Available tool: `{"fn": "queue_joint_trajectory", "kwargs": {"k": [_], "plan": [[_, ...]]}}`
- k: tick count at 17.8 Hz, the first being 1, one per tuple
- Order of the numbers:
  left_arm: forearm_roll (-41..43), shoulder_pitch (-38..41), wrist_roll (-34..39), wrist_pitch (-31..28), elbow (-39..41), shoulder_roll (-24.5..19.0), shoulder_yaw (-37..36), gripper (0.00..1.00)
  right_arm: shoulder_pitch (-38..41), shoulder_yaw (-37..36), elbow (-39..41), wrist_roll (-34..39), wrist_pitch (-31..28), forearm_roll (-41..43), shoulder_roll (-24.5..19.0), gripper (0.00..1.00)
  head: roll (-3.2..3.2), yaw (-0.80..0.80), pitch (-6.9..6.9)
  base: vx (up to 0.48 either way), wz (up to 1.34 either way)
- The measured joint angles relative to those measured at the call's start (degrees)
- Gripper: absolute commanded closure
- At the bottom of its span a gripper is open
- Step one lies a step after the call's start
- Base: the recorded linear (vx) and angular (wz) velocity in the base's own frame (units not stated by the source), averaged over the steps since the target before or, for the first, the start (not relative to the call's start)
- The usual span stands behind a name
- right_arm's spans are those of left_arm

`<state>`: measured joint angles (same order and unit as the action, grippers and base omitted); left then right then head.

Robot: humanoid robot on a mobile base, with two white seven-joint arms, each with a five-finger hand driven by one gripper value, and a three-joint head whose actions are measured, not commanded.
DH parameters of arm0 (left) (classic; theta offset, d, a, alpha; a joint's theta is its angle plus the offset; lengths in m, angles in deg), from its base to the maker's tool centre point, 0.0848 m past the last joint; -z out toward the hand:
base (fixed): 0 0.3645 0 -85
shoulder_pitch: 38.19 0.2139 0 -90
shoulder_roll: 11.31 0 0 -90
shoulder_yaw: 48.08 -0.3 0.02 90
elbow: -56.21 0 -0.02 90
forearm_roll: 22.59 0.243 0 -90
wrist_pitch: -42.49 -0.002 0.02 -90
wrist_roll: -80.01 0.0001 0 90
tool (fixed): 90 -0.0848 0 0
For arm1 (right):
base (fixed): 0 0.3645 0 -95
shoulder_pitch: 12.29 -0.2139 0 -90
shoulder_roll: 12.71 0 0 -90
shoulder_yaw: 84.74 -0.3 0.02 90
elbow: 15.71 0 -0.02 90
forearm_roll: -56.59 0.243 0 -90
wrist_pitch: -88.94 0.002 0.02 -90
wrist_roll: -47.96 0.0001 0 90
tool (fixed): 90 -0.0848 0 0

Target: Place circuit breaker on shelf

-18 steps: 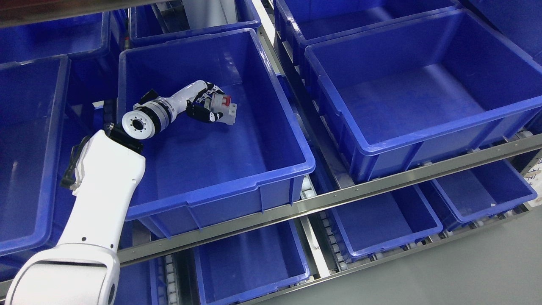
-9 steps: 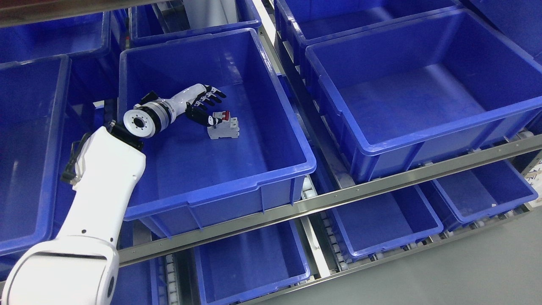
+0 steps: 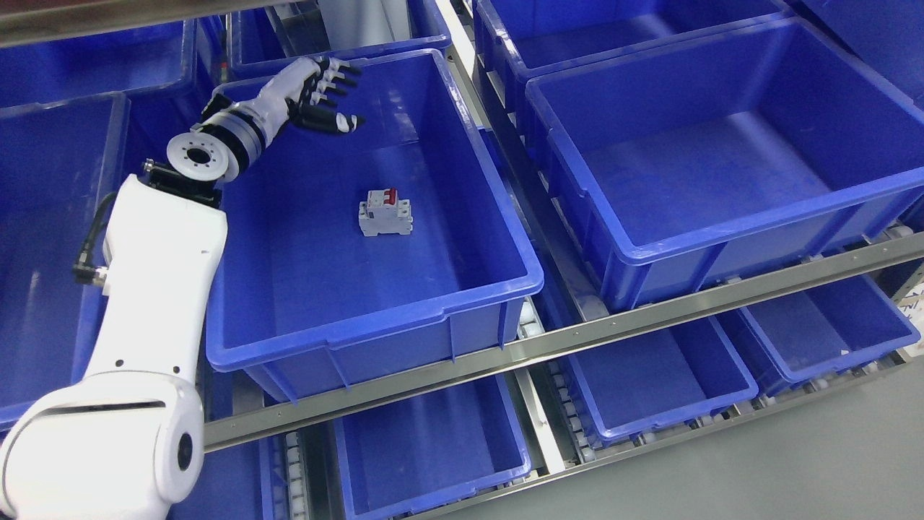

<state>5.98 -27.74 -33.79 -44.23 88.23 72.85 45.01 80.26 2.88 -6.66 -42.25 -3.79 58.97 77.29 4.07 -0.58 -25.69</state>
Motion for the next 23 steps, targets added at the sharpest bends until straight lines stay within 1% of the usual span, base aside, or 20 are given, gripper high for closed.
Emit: {"fn": "queue_joint_trajectory", "kwargs": {"k": [4, 6, 10, 15, 19, 23], "plan": [[-8.4, 1.8, 10.5, 1.7, 4.5, 2.1, 7.7, 0.01, 0.0, 0.0, 0.0, 0.0, 0.0, 0.0, 0.0, 0.0, 0.0, 0.0, 0.0, -0.015, -0.05], [-11.1, 4.8, 12.5, 2.0, 8.5, 2.8, 9.7, 0.01, 0.0, 0.0, 0.0, 0.1, 0.1, 0.0, 0.0, 0.0, 0.0, 0.0, 0.0, -0.024, -0.08], [-14.0, 14.1, 13.7, 2.3, 19.0, 3.8, 10.3, 0.01, 0.0, 0.0, 0.0, 0.1, 0.2, 0.0, 0.0, 0.0, 0.0, 0.0, 0.0, -0.098, -0.09], [-15.5, 26.3, 13.9, 2.0, 32.6, 4.7, 10.0, 0.01, 0.0, 0.0, 0.0, 0.4, 0.3, 0.0, 0.0, 0.0, 0.0, 0.0, 0.0, -0.177, 0.05], [-16.1, 31.3, 13.7, 0.9, 39.9, 5.0, 9.2, 0.01, 0.0, 0.0, 0.0, 0.3, 0.1, 0.0, 0.0, 0.0, 0.0, 0.0, 0.0, -0.212, 0.17], [-16.8, 35.0, 13.9, -0.3, 44.4, 5.3, 7.1, 0.01, 0.0, 0.0, 0.0, 0.0, 0.0, 0.0, 0.0, 0.0, 0.0, 0.0, 0.0, -0.198, 0.15]]}}
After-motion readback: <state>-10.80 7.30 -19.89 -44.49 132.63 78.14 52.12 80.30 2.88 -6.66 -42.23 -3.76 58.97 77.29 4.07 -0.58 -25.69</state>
